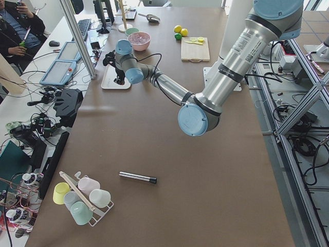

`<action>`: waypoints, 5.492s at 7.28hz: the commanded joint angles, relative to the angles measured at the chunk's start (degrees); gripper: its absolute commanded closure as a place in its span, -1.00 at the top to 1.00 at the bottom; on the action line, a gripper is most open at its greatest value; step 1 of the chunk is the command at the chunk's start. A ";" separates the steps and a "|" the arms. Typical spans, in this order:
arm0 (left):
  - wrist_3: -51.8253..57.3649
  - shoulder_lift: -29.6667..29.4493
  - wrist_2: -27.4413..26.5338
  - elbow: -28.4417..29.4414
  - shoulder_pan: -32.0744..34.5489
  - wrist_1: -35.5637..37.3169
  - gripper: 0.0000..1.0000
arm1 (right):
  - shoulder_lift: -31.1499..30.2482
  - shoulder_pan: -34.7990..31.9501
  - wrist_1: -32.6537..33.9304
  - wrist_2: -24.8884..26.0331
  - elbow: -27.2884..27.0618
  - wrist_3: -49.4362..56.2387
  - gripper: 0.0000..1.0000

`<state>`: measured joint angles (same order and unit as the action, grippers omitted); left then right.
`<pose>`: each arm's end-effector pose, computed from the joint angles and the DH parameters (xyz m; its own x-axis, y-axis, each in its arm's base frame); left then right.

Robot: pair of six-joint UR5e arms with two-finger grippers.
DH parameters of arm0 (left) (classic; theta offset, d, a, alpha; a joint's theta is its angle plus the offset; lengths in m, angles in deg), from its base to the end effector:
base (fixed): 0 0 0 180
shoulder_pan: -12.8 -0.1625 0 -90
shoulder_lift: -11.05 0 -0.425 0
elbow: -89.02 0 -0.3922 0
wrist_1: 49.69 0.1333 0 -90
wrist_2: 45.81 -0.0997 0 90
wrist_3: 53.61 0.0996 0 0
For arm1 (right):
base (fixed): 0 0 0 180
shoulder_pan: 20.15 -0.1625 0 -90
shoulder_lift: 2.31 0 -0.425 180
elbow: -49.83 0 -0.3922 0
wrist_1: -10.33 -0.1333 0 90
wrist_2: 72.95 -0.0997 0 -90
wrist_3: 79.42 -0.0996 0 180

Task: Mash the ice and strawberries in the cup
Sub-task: 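Carry the strawberry with the left gripper over the light-blue cup, then lower the left gripper and release the strawberry into the cup, then raise the left arm away from the cup and out past the table edge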

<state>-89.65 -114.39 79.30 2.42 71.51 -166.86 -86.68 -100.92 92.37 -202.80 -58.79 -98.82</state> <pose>0.2986 -0.6376 0.2568 0.5142 0.4276 -0.7435 0.0453 0.8521 0.5214 -0.0155 -0.5288 0.4359 0.7082 -0.1567 0.6884 -0.1055 0.9406 0.3227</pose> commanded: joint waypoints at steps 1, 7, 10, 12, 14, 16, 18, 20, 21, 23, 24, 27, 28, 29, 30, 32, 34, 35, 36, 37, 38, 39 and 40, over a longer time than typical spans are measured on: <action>-0.08 -3.83 -0.48 0.46 -2.71 -0.34 -1.00 | 0.17 0.00 0.05 0.47 -0.01 0.07 1.00; -8.34 -9.91 -11.97 9.78 -14.66 -15.01 -1.00 | -1.14 -0.96 -0.30 1.00 -0.19 0.16 1.00; -9.49 -10.88 -16.81 10.04 -19.32 -16.33 -1.00 | -2.02 -1.14 -0.39 1.70 -1.06 0.25 1.00; -9.49 -12.10 -17.62 12.14 -20.04 -17.12 -1.00 | -2.11 -1.14 -0.39 1.96 -1.07 0.25 1.00; -9.40 -12.11 -17.80 14.08 -21.18 -19.41 -1.00 | -2.02 -1.14 -0.39 2.14 -1.07 0.25 1.00; -9.49 -12.11 -18.23 14.44 -21.18 -19.50 -1.00 | -1.94 -1.14 -0.39 2.32 -1.07 0.25 1.00; -9.40 -12.81 -18.77 15.66 -21.36 -19.68 -1.00 | -2.02 -1.14 -0.39 2.58 -1.07 0.25 1.00; -9.40 -14.65 -19.03 18.38 -21.45 -20.73 -1.00 | -2.11 -1.14 -0.39 2.58 -1.07 0.25 1.00; -9.40 -14.75 -19.03 18.57 -21.45 -20.73 -1.00 | -2.11 -1.14 -0.39 2.58 -1.07 0.25 1.00; -9.31 -14.66 -20.25 19.44 -21.36 -22.39 0.61 | -2.11 -1.14 -0.39 2.76 -1.07 0.16 1.00; -9.31 -14.66 -20.70 19.71 -21.36 -23.45 0.68 | -2.11 -1.14 -0.39 2.76 -0.98 0.16 1.00; -9.49 -14.05 -20.61 19.19 -19.00 -24.69 0.90 | -1.85 -1.05 -0.30 2.41 -0.98 0.16 1.00; -9.14 -12.65 -19.39 17.62 -16.20 -24.08 0.88 | -1.85 -1.05 -0.30 1.88 -1.07 0.07 1.00; -9.22 -9.24 -15.64 14.64 -12.69 -23.38 0.88 | -1.59 -1.05 -0.22 1.88 -0.89 0.07 1.00; -9.14 -7.30 -8.29 14.01 -7.26 -19.28 0.88 | -1.32 -0.96 -0.22 0.57 -0.80 -0.02 1.00; -8.70 0.23 4.03 7.80 3.81 -11.27 0.89 | -0.79 -0.35 -0.22 0.12 -0.80 0.07 1.00; -8.43 9.12 11.70 4.43 13.41 -8.54 0.90 | -0.62 1.67 -0.13 1.34 -0.45 0.24 1.00; -4.52 11.33 12.25 4.42 15.80 -3.82 0.91 | 0.17 3.85 -0.13 2.13 -0.45 0.07 1.00; 1.61 12.92 12.17 4.51 17.56 2.06 0.91 | 0.87 4.83 -0.22 1.88 -0.45 -0.54 1.00; 8.03 15.03 11.56 4.94 18.88 6.38 0.91 | 2.53 5.10 -0.13 2.05 -0.28 -0.46 1.00; 11.83 16.18 10.08 6.51 19.16 7.38 0.91 | 3.42 5.54 -0.13 2.23 -0.10 -0.46 1.00; 14.05 16.36 7.89 9.57 18.90 7.31 0.91 | 3.95 5.54 -0.22 2.23 -0.10 -0.46 1.00; 18.51 16.45 6.39 12.56 18.81 7.13 0.91 | 4.74 6.06 -0.22 2.66 0.68 -0.46 1.00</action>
<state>-75.96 -98.29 87.70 11.55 90.34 -159.93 -82.90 -95.34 92.18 -200.49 -58.73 -99.27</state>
